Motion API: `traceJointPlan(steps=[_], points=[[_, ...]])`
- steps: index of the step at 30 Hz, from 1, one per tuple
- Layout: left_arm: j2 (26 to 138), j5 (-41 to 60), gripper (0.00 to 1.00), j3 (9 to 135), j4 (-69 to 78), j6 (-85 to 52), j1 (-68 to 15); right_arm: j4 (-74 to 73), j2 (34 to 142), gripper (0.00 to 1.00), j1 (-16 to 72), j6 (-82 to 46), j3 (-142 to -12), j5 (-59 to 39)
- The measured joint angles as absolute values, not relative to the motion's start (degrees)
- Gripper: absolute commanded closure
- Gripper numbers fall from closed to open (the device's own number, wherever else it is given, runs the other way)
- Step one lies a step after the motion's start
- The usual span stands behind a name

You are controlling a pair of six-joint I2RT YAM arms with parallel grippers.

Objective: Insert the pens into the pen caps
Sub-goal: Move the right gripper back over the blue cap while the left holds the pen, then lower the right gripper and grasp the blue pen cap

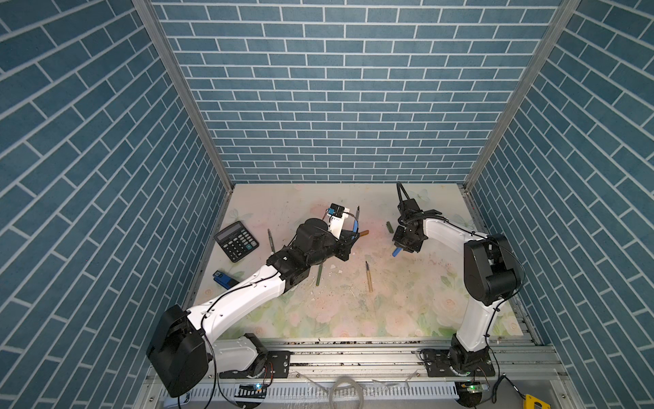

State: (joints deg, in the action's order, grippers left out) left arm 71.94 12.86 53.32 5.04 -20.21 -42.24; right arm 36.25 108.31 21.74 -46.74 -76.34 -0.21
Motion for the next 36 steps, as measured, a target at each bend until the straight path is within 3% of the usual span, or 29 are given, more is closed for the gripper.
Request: traceJointPlan(steps=[24,36], points=[[72.9,14.1,1.00,53.3,5.5,-20.6,-42.2,31.5,111.4,0.76,21.7,-48.6,-75.0,-0.1],[73.0,14.3,1.00,53.3,5.5,-20.6,-42.2,28.8,111.2,0.75,20.9,-46.0,-73.4,-2.0]])
